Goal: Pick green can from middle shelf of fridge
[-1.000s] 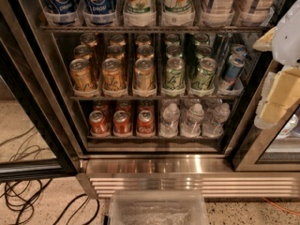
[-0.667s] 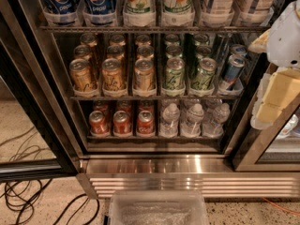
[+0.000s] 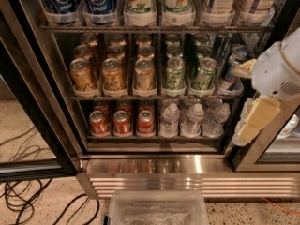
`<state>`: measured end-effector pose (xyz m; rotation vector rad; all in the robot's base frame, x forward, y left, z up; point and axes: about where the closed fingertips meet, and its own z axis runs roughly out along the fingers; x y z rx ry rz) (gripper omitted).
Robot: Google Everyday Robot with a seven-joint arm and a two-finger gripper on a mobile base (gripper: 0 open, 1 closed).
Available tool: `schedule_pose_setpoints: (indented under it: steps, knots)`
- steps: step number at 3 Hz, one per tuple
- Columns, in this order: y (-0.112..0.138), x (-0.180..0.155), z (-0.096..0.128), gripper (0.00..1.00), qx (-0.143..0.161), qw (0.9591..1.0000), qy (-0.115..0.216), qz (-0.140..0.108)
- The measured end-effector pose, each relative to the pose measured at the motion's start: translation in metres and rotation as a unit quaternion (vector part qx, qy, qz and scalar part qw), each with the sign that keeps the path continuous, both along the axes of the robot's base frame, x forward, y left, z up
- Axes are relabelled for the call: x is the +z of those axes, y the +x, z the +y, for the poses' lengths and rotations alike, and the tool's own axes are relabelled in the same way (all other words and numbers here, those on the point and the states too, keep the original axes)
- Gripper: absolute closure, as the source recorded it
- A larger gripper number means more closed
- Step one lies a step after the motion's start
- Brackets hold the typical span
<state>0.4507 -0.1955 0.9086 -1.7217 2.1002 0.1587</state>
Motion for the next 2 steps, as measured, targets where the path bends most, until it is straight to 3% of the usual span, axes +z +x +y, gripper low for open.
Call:
schedule_pose_setpoints:
  steps: [1,2]
  knots:
    - [-0.016,-0.026,0.012,0.00,-0.023,0.9990,0.026,-0.027]
    - [-0.038,-0.050,0.022,0.00,-0.076,0.9954,0.023,-0.053]
